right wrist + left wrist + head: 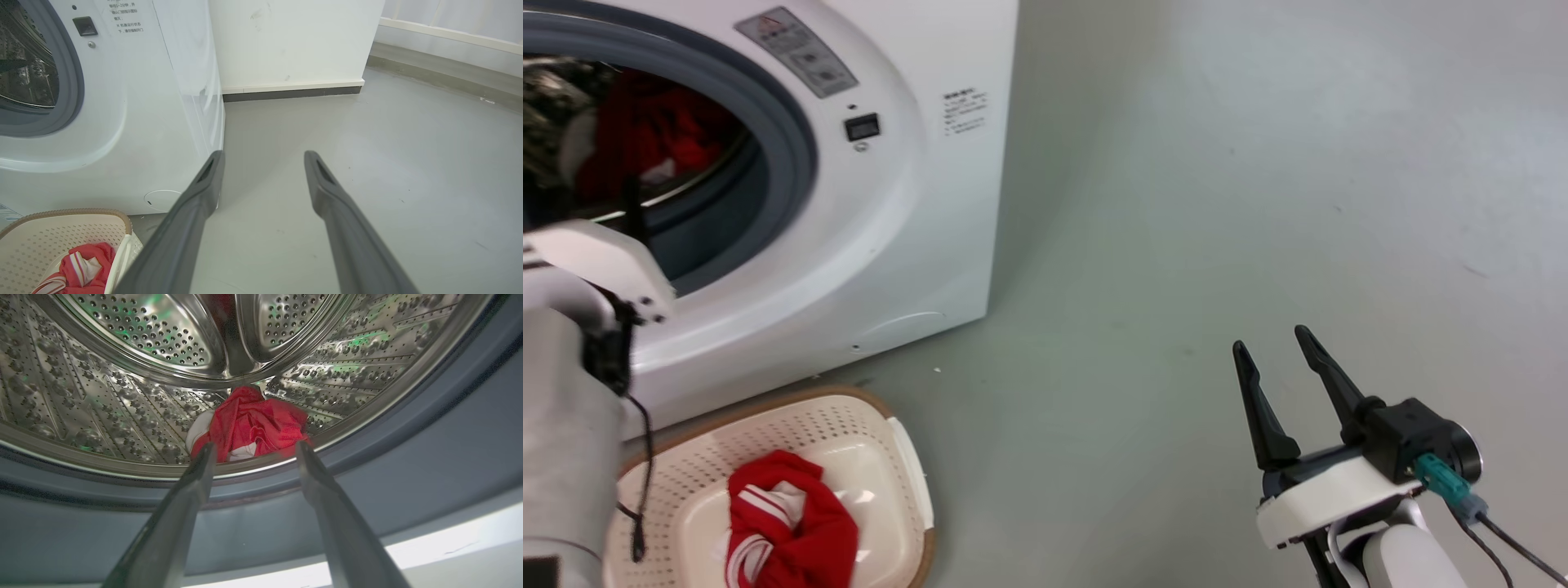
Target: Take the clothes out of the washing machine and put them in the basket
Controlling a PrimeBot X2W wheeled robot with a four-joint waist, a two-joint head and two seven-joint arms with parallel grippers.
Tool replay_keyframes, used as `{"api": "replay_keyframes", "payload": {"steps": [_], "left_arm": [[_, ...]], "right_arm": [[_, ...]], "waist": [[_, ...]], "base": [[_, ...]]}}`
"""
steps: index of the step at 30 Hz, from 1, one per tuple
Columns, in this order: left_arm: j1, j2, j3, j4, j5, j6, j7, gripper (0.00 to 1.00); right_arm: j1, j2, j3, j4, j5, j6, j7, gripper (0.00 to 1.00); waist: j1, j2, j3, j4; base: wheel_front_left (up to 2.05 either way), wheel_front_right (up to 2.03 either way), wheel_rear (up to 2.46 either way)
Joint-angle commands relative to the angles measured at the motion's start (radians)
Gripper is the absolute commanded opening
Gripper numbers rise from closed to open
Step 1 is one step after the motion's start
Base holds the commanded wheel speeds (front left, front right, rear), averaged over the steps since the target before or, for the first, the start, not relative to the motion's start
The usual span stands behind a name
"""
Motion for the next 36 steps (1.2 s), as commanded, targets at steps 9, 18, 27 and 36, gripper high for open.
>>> {"api": "replay_keyframes", "payload": {"steps": [9,18,27,36], "left_arm": [[-0.19,0.13,-0.009,0.105,0.006,-0.024,0.137,1.0],[-0.374,0.213,-0.05,0.14,0.026,-0.041,0.314,1.0],[-0.525,0.224,-0.089,0.155,0.038,-0.041,0.488,1.0],[-0.6,0.211,-0.143,0.171,0.06,-0.042,0.708,1.0]], "right_arm": [[-0.043,0.003,0.046,0.027,0.058,-0.001,-0.023,1.0],[-0.049,0.003,0.077,0.003,0.101,-0.001,-0.024,1.0],[-0.023,0.003,0.076,-0.037,0.117,-0.001,-0.024,1.0],[-0.022,0.003,0.087,-0.053,0.126,-0.001,-0.024,1.0]], "waist": [[0.0,0.0,0.142,-0.13],[0.0,0.0,0.255,-0.182],[0.0,0.0,0.314,-0.181],[0.0,0.0,0.348,-0.174]], "base": [[0.0,0.0,0.0],[0.0,0.0,0.0],[0.0,0.0,0.0],[0.0,0.0,0.0]]}}
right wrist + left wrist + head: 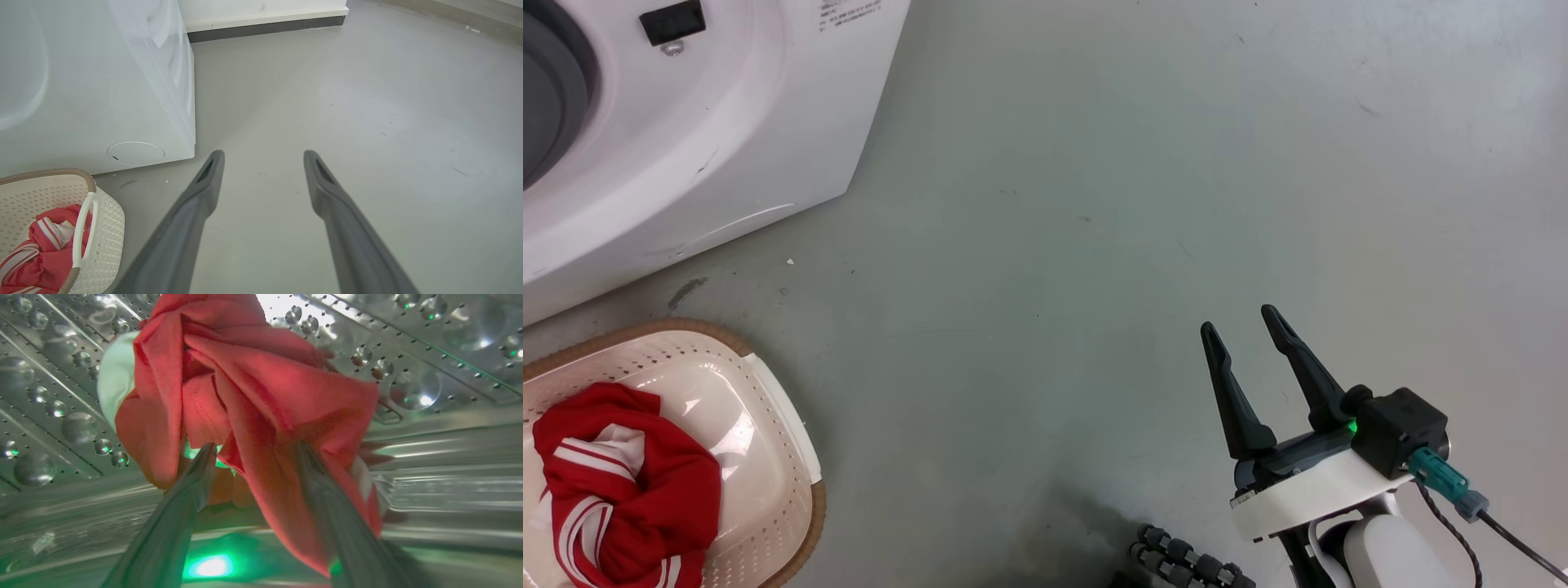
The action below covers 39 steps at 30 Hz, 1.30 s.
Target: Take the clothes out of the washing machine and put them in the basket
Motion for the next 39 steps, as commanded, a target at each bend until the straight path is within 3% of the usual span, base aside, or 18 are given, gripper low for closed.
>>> {"api": "replay_keyframes", "payload": {"steps": [1,2,3,4,5,12,19,39], "left_arm": [[-0.008,-0.006,-0.005,0.003,0.005,0.003,0.014,1.0],[-0.006,-0.008,-0.006,0.003,0.003,0.003,0.029,0.91],[-0.006,-0.01,-0.008,0.002,0.0,0.005,0.041,0.47],[-0.008,-0.01,-0.011,-0.003,0.001,0.009,0.048,0.15],[-0.007,-0.01,-0.012,-0.007,0.0,0.012,0.053,0.0],[0.027,0.002,0.0,-0.056,-0.015,0.052,-0.004,0.0],[0.132,0.003,0.066,-0.097,-0.082,0.074,-0.169,0.0],[0.497,-0.16,0.105,-0.129,-0.148,0.087,-0.7,0.0]], "right_arm": [[0.0,0.003,0.001,-0.005,0.006,-0.001,-0.002,1.0],[-0.002,0.003,0.002,-0.006,0.007,-0.001,-0.002,1.0],[-0.003,0.003,0.003,-0.007,0.008,-0.001,-0.002,1.0],[-0.005,0.003,0.004,-0.007,0.01,-0.001,-0.002,1.0],[-0.005,0.003,0.004,-0.007,0.012,-0.001,-0.002,1.0],[-0.027,0.003,0.015,0.002,0.012,-0.001,-0.002,1.0],[-0.054,0.002,0.028,0.019,-0.006,-0.001,-0.002,1.0],[-0.011,0.002,-0.045,0.077,-0.109,-0.001,-0.002,1.0]], "waist": [[-0.0001,0.0,0.003,0.001],[-0.0001,0.0,0.004,0.001],[-0.0001,0.0,0.005,0.001],[-0.0001,0.0,0.007,0.001],[-0.0001,0.0,0.008,0.001],[-0.0001,0.0,-0.005,-0.003],[-0.0001,0.0,-0.074,-0.002],[-0.0001,0.0,-0.345,0.17]], "base": [[0.0,0.0,0.0],[0.0,0.0,0.0],[0.0,0.0,0.0],[0.0,0.0,0.0],[0.0,0.0,0.0],[0.0,0.0,0.0],[0.0,0.0,0.0],[0.0,0.0,0.0]]}}
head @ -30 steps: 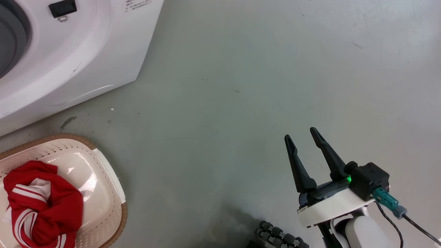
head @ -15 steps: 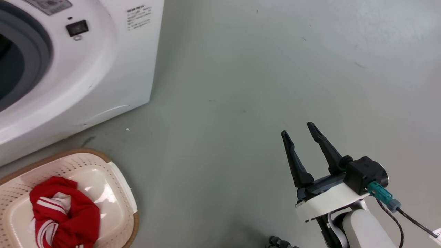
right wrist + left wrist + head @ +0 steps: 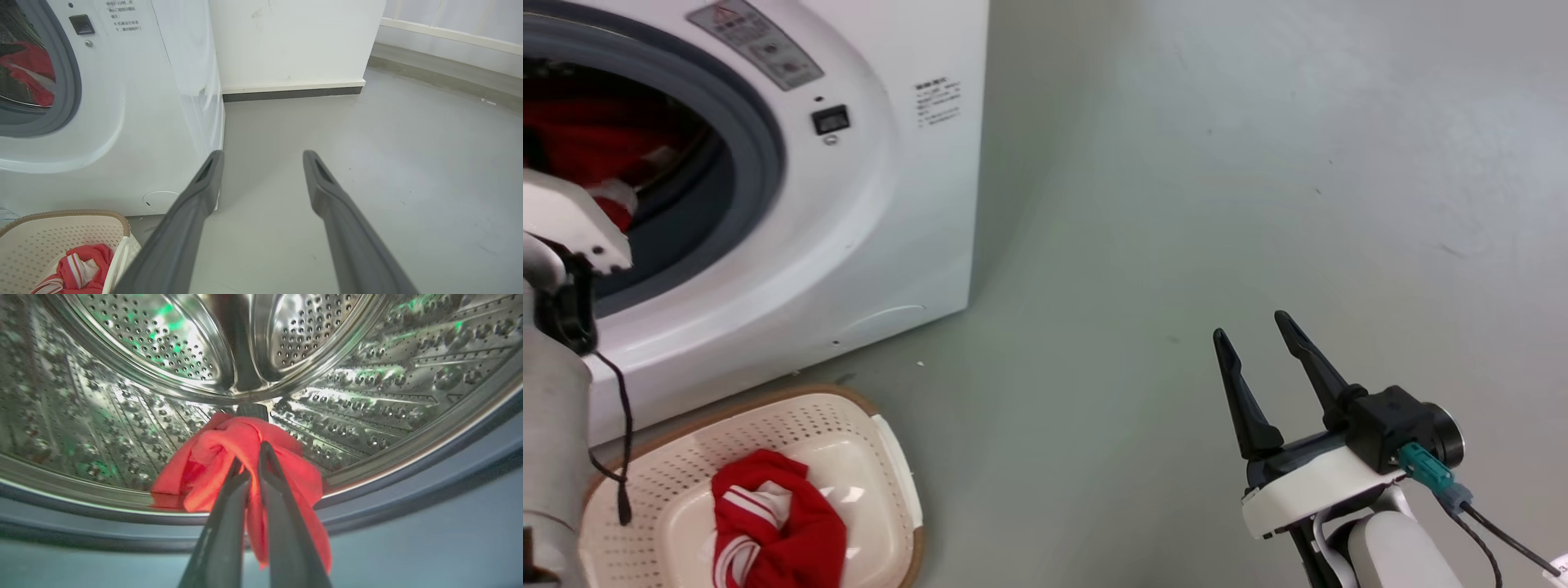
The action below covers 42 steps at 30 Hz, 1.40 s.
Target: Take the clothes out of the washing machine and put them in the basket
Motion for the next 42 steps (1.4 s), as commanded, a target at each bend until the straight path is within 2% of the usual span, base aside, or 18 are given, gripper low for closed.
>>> {"api": "replay_keyframes", "payload": {"steps": [1,7,12,16,26,37,42], "left_arm": [[0.034,-0.017,-0.002,-0.001,0.0,0.0,-0.036,0.0],[0.095,-0.063,-0.018,-0.036,0.006,-0.005,-0.101,0.0],[0.142,-0.079,-0.03,-0.102,0.019,-0.011,-0.118,0.0],[0.175,-0.087,-0.041,-0.18,0.032,-0.015,-0.122,0.0],[0.313,-0.103,-0.055,-0.43,0.028,0.008,-0.109,0.0],[0.599,-0.091,-0.063,-0.896,0.024,0.112,0.035,0.0],[0.742,-0.093,-0.079,-1.06,0.026,0.155,0.096,0.0]], "right_arm": [[0.015,0.001,-0.006,0.006,-0.014,-0.001,-0.002,1.0],[0.026,0.001,-0.022,0.006,-0.038,-0.001,0.006,1.0],[0.045,0.001,-0.035,-0.004,-0.055,-0.001,0.024,1.0],[0.061,0.001,-0.046,-0.021,-0.066,-0.001,0.041,1.0],[0.109,0.001,-0.077,-0.047,-0.08,-0.001,0.067,1.0],[0.142,0.001,-0.072,-0.074,-0.087,-0.001,0.093,1.0],[0.144,0.001,-0.068,-0.086,-0.091,-0.001,0.1,1.0]], "waist": [[0.0001,-0.0001,-0.056,0.05],[0.0001,-0.0001,-0.122,0.114],[0.0001,-0.0001,-0.17,0.165],[0.0001,-0.0001,-0.194,0.196],[0.0001,-0.0001,-0.248,0.249],[0.0001,-0.0001,-0.276,0.295],[0.0001,-0.0001,-0.277,0.307]], "base": [[0.0,0.0,0.0],[0.0,0.0,0.0],[0.0,0.0,0.0],[0.0,0.0,0.0],[0.0,0.0,0.0],[0.0,0.0,0.0],[0.0,0.0,0.0]]}}
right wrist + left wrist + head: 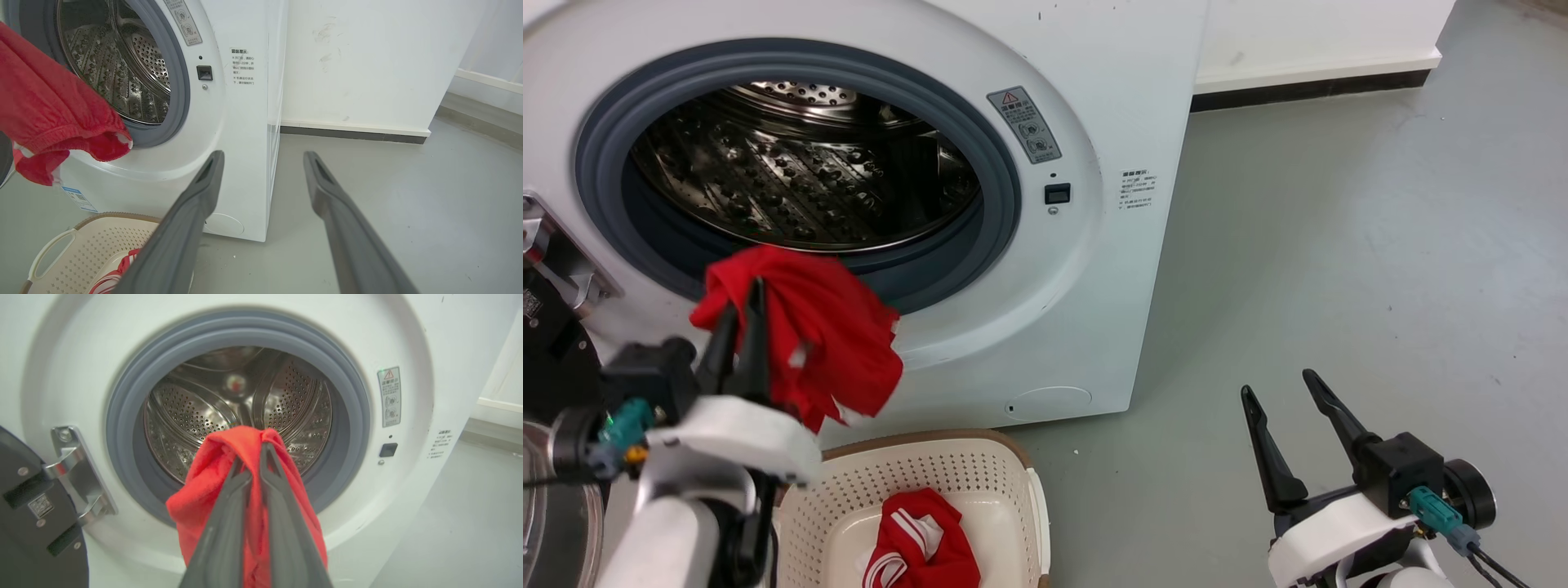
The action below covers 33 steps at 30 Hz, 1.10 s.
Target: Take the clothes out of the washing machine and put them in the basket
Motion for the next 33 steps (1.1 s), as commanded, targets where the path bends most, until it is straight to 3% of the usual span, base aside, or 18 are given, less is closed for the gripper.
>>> {"api": "replay_keyframes", "payload": {"steps": [1,7,12,24,33], "left_arm": [[0.032,0.001,-0.009,-0.022,0.004,0.006,0.013,0.0],[0.169,0.008,-0.031,-0.094,-0.021,0.019,0.077,0.0],[0.205,-0.018,-0.046,-0.036,-0.048,0.009,0.074,0.0],[0.107,-0.103,-0.071,0.315,-0.086,-0.048,-0.055,0.0],[-0.076,-0.126,-0.108,0.583,-0.066,-0.113,-0.117,0.0]], "right_arm": [[0.008,0.001,0.002,-0.007,-0.001,-0.001,0.004,1.0],[0.011,0.001,0.007,-0.017,-0.005,-0.001,0.007,1.0],[-0.018,0.001,0.016,-0.018,-0.004,-0.001,0.003,1.0],[-0.107,0.001,0.052,-0.014,0.006,-0.001,-0.023,1.0],[-0.186,0.001,0.081,-0.021,0.019,-0.001,-0.043,1.0]], "waist": [[0.0001,-0.0001,-0.001,0.003],[0.0001,-0.0001,0.01,0.015],[0.0001,-0.0001,0.054,0.021],[0.0001,-0.0001,0.226,-0.024],[0.0001,-0.0001,0.388,-0.092]], "base": [[0.0,0.0,0.0],[0.0,0.0,0.0],[0.0,0.0,0.0],[0.0,0.0,0.0],[0.0,0.0,0.0]]}}
